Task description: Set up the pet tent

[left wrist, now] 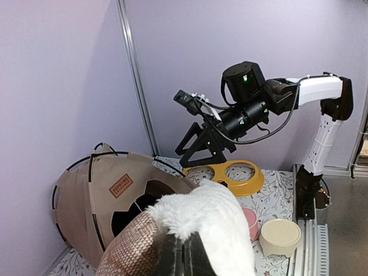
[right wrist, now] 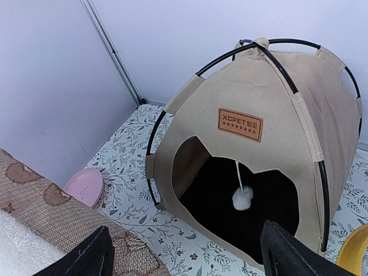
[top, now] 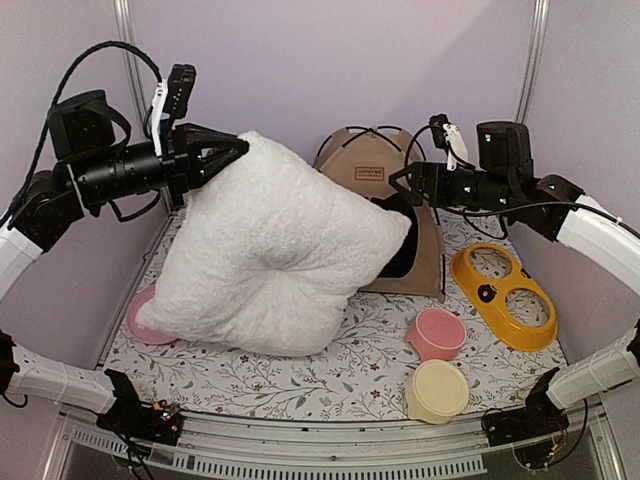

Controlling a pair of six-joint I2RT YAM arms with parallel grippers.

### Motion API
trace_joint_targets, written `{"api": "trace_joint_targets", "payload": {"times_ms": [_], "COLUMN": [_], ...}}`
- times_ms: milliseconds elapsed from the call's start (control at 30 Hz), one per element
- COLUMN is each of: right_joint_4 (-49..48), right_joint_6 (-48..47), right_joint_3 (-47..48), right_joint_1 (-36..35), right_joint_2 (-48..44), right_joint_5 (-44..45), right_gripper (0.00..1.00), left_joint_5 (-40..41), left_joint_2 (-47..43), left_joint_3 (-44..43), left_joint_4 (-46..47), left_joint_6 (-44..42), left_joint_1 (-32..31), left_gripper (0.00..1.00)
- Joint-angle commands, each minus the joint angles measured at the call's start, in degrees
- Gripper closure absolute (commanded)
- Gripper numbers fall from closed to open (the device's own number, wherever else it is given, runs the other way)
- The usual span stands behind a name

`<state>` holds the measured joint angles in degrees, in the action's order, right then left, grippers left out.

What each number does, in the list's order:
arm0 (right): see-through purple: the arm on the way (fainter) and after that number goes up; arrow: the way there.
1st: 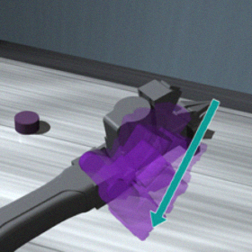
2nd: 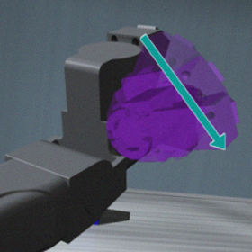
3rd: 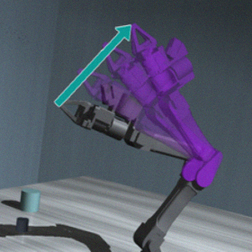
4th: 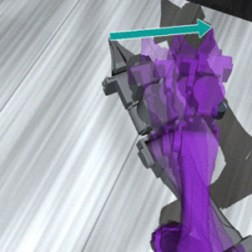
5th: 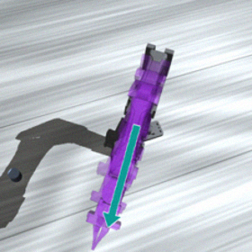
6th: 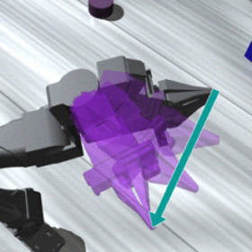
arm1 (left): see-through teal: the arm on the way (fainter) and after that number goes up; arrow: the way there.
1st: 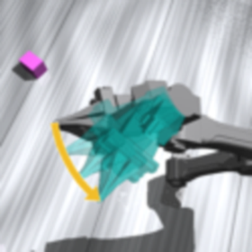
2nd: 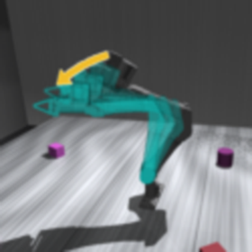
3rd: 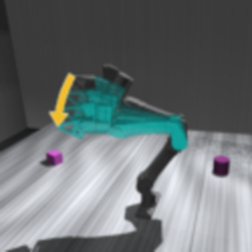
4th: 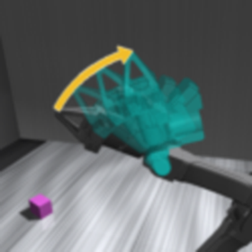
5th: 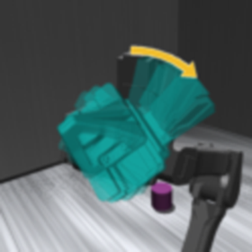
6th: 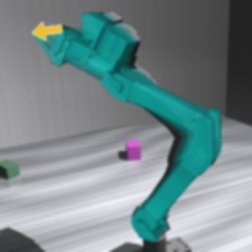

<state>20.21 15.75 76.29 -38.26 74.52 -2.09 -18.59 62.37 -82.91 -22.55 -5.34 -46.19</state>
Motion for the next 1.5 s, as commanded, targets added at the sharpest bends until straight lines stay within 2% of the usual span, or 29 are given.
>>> {"api": "trace_joint_targets", "payload": {"times_ms": [0,133,267,400,533,733,900,1133,1200,1333,1467], "right_joint_4": [1.9,2.3,4.3,7.2,10.9,16.8,17.6,20.3,20.2,17.9,16.1], "right_joint_6": [-1.0,-0.6,0.1,1.3,2.5,4.1,5.4,6.0,6.3,8.0,10.0], "right_joint_3": [2.7,1.5,-0.1,-2.3,-4.6,-6.3,-9.5,-9.1,-9.3,-11.4,-13.3], "right_joint_1": [-0.4,-0.4,-0.5,-1.0,-5.5,-14.2,-15.7,-15.8,-16.0,-18.4,-19.8], "right_joint_2": [1.0,-0.1,-1.1,-2.2,-2.3,0.3,1.6,4.2,6.0,8.7,10.8], "right_joint_5": [-0.3,-0.4,-1.2,-4.5,-6.7,-3.8,-3.2,0.2,-1.3,-3.8,-4.7], "right_gripper": [0.10,0.10,0.10,0.10,0.10,0.10,0.09,0.05,0.05,0.05,0.08], "left_joint_5": [-6.0,-9.6,-12.3,-10.2,-9.6,-15.1,-18.9,-23.6,-24.0,-19.6,-14.1], "left_joint_2": [4.8,7.5,7.0,4.0,0.8,0.1,2.4,1.8,1.1,-1.8,-5.8], "left_joint_3": [-6.7,-3.4,7.6,18.2,27.0,35.7,39.2,41.6,41.8,41.5,41.3], "left_joint_4": [2.6,-2.1,-1.5,-0.1,0.5,1.5,0.9,-0.6,-1.1,-1.4,-1.0], "left_joint_6": [-4.1,-3.4,1.9,9.5,16.4,22.6,24.0,25.3,25.9,27.3,28.7], "left_joint_1": [-0.7,-4.4,-11.2,-19.0,-23.0,-25.2,-26.3,-26.8,-26.8,-26.8,-26.8], "left_gripper": [1.00,1.00,1.00,1.00,1.00,1.00,1.00,1.00,0.93,0.74,0.70]}}
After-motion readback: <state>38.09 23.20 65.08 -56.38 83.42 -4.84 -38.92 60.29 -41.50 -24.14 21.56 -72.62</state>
